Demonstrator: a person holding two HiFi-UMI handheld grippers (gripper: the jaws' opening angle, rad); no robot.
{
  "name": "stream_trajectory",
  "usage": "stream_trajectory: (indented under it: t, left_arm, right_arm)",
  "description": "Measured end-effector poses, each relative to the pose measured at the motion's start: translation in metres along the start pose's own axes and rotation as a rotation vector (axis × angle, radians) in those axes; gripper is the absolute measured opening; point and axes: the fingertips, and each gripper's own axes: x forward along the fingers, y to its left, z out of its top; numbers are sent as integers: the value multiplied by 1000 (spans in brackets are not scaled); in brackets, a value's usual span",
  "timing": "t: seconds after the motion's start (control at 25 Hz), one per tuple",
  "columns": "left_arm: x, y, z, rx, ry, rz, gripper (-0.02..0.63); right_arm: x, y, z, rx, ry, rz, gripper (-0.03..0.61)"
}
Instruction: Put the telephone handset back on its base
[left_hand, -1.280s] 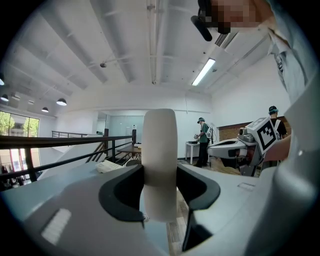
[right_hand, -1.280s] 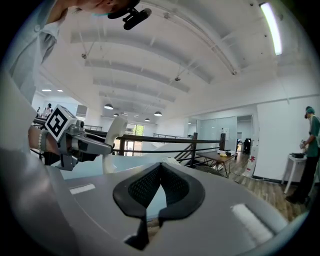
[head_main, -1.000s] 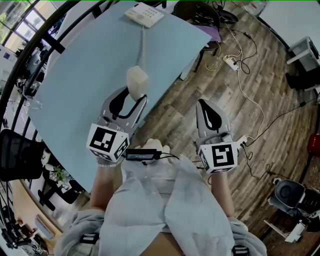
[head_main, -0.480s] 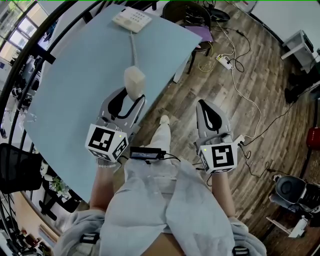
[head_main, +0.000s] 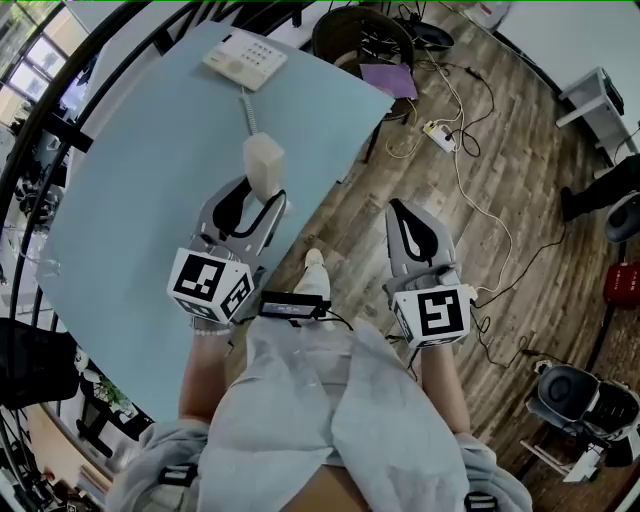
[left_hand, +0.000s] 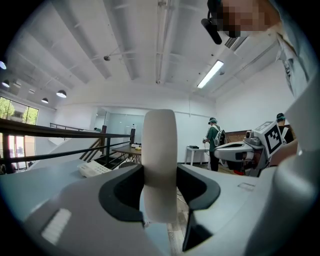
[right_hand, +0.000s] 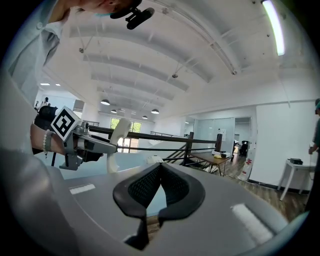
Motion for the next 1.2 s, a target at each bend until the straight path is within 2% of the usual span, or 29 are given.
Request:
stream_trajectory:
  t: [0.6,1.2]
  left_arm:
    - [90,63,6,-56,24,60,195]
    - [101,118,-3,-123,45,208,195]
  right_arm:
    - [116,-62,13,1,13,61,6]
    - [205,-48,26,-58,29,212,6]
